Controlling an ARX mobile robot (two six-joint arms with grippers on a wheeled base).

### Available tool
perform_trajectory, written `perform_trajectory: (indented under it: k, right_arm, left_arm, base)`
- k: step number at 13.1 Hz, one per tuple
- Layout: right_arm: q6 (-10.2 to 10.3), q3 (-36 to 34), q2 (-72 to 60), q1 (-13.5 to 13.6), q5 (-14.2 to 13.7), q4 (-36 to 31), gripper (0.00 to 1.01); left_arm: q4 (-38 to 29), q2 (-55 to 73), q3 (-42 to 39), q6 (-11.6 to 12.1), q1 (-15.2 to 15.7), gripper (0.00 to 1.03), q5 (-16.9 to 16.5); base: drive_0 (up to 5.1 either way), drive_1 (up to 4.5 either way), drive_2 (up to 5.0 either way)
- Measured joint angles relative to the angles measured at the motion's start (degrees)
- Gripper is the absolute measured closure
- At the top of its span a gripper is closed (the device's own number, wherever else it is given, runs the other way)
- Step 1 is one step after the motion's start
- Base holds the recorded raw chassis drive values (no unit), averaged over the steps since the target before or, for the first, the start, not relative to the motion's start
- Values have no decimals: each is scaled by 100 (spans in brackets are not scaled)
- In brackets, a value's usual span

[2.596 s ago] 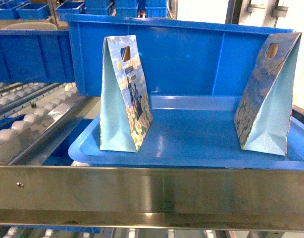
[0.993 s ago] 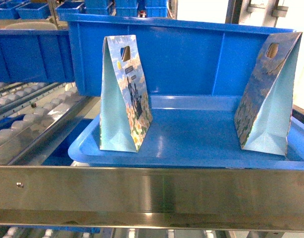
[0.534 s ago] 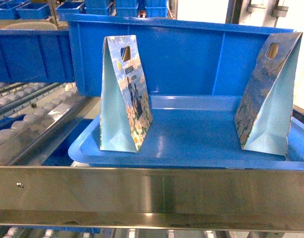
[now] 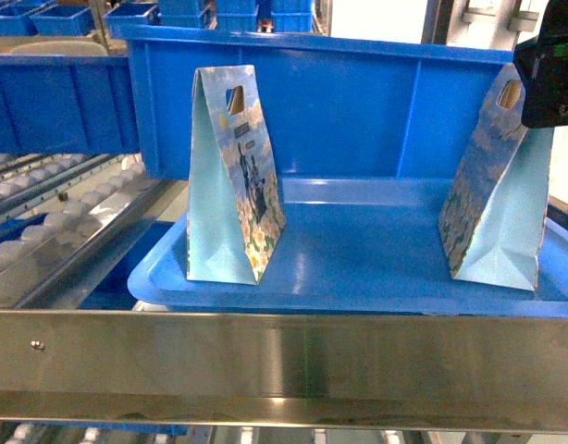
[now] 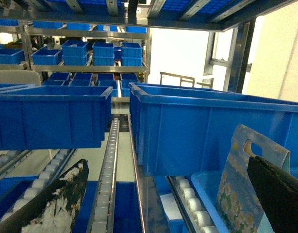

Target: Move flower gift bag to table near conveyor

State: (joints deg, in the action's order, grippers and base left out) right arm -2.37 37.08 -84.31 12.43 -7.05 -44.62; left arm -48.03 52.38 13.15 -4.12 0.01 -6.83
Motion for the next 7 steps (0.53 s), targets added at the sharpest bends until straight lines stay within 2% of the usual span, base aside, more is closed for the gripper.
perform_trajectory:
  k: [1,3,5,7]
  right_arm:
    - [11,256,-212,-85,17,179,3]
    - [212,634,-621,-208,118,557,3]
    - [326,734,-857,-289,236,879,3]
    - [435,754,-933,-313,236,890,3]
  left_arm:
    - [0,0,0,0,0,5,-2]
    - [0,0,0,0,0,5,0]
    - [-2,2,0,0,0,5,-2]
    - [2,2,0,0,0,5,-2]
  base:
    - [0,0,0]
    - [0,0,0]
    - [0,0,0]
    - [0,0,0]
